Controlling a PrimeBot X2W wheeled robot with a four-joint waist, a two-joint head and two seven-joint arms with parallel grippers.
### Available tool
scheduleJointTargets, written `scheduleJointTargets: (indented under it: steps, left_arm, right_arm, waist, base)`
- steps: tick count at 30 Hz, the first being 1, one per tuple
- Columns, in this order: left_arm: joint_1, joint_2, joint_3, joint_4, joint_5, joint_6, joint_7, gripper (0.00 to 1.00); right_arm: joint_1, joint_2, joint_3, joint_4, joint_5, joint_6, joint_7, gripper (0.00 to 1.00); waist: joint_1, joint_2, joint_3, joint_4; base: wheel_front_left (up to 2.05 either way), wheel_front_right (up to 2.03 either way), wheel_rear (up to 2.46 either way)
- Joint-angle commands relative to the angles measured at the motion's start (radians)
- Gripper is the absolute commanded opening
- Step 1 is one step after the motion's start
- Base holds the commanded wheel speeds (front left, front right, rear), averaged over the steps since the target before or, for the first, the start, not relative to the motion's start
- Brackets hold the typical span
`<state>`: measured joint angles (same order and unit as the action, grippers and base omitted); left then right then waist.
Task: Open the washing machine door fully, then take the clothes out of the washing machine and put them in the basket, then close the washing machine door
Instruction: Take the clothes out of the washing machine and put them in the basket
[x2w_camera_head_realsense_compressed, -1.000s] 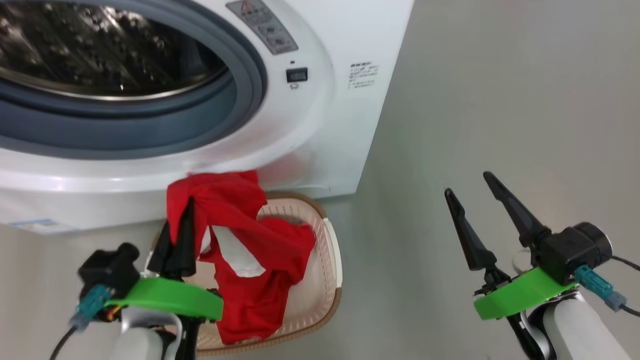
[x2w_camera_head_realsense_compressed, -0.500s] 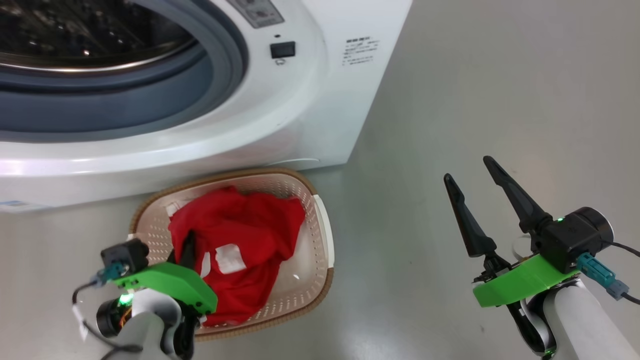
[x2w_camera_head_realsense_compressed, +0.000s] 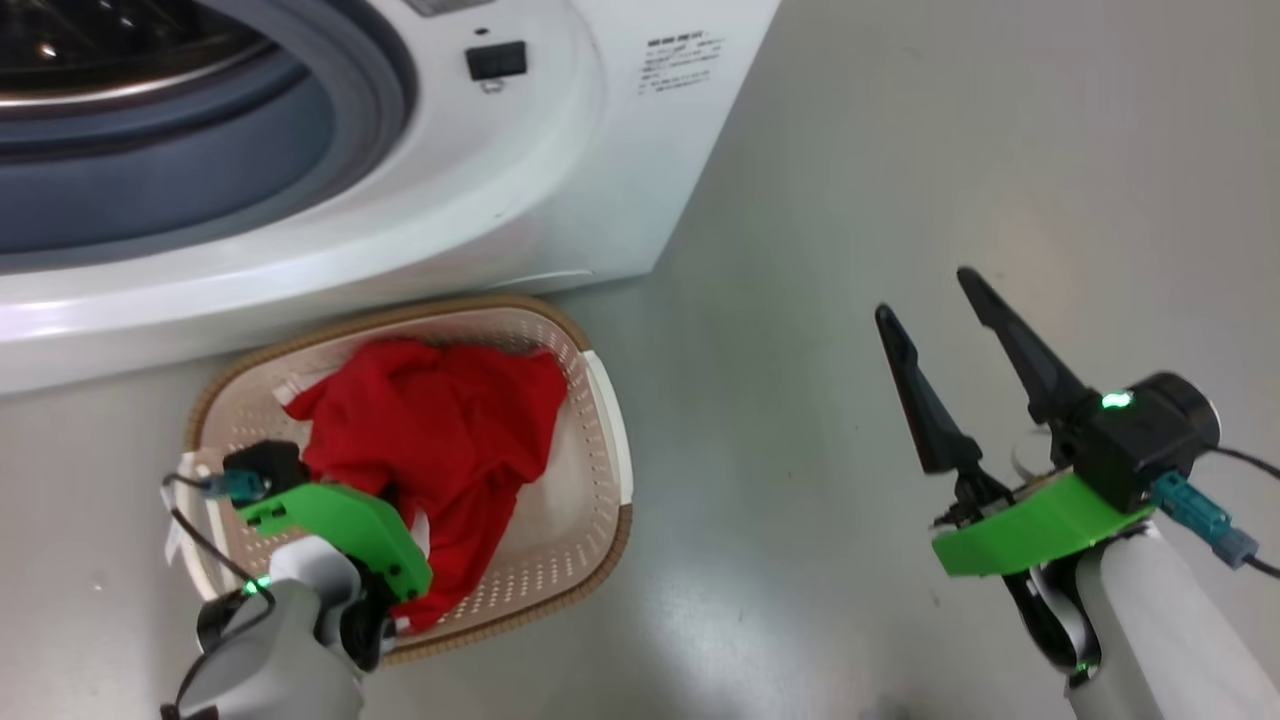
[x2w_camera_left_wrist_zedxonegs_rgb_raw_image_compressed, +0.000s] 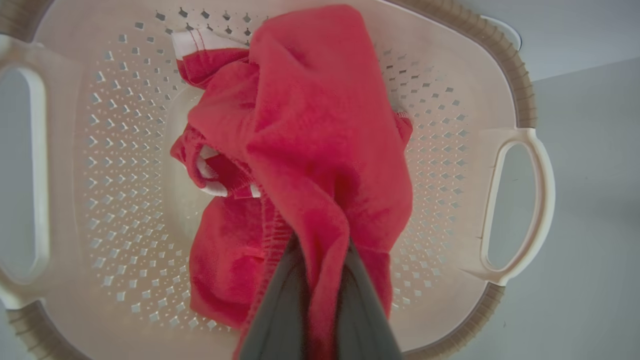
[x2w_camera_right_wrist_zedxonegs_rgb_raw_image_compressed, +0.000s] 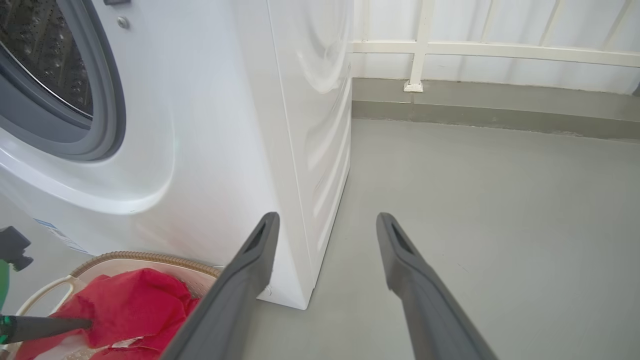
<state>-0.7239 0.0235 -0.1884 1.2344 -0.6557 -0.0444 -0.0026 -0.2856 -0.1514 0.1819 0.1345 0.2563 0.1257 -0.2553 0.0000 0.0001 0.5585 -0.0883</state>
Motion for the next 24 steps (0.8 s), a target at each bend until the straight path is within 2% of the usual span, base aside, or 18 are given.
scheduleJointTargets:
  steps: [1, 10, 11, 12, 14, 16, 24]
  left_arm:
    - [-0.011, 0.027, 0.019, 0.006, -0.015, 0.004, 0.011, 0.0]
    - [-0.045, 0.037, 0.0, 0.042, -0.01, 0.017, 0.049, 0.0]
    - [-0.045, 0.038, -0.004, 0.043, -0.007, 0.017, 0.045, 0.07]
    - [-0.044, 0.038, -0.005, 0.044, -0.008, 0.015, 0.043, 0.25]
    - [-0.039, 0.038, -0.004, 0.046, -0.012, 0.005, 0.031, 0.5]
    - [-0.032, 0.039, -0.009, 0.047, -0.009, -0.001, 0.008, 1.0]
    - [0.012, 0.035, -0.019, 0.045, -0.018, -0.055, -0.099, 1.0]
  right_arm:
    - [-0.017, 0.005, 0.027, -0.025, 0.011, 0.005, -0.006, 1.0]
    - [-0.033, 0.022, 0.028, -0.019, 0.013, 0.005, -0.006, 1.0]
    - [-0.033, 0.022, 0.026, -0.018, 0.013, 0.005, -0.006, 1.0]
    - [-0.033, 0.022, 0.024, -0.017, 0.011, 0.005, -0.006, 1.0]
    - [-0.032, 0.021, 0.022, -0.013, 0.009, 0.005, -0.006, 1.0]
    - [-0.032, 0.022, 0.02, -0.012, 0.007, 0.005, -0.006, 1.0]
    - [-0.011, 0.007, 0.01, 0.001, -0.005, 0.005, -0.006, 1.0]
  waist:
    - [0.0, -0.0001, 0.034, -0.024]
    - [0.0, -0.0001, 0.061, -0.052]
    - [0.0, -0.0001, 0.059, -0.053]
    - [0.0, -0.0001, 0.056, -0.053]
    - [0.0, -0.0001, 0.045, -0.053]
    - [0.0, -0.0001, 0.033, -0.052]
    - [0.0, -0.0001, -0.04, -0.015]
  base:
    - [0.0, 0.0, 0.0]
    - [0.0, 0.0, 0.0]
    - [0.0, 0.0, 0.0]
    - [0.0, 0.0, 0.0]
    - [0.0, 0.0, 0.0]
    - [0.0, 0.0, 0.0]
    - [0.0, 0.0, 0.0]
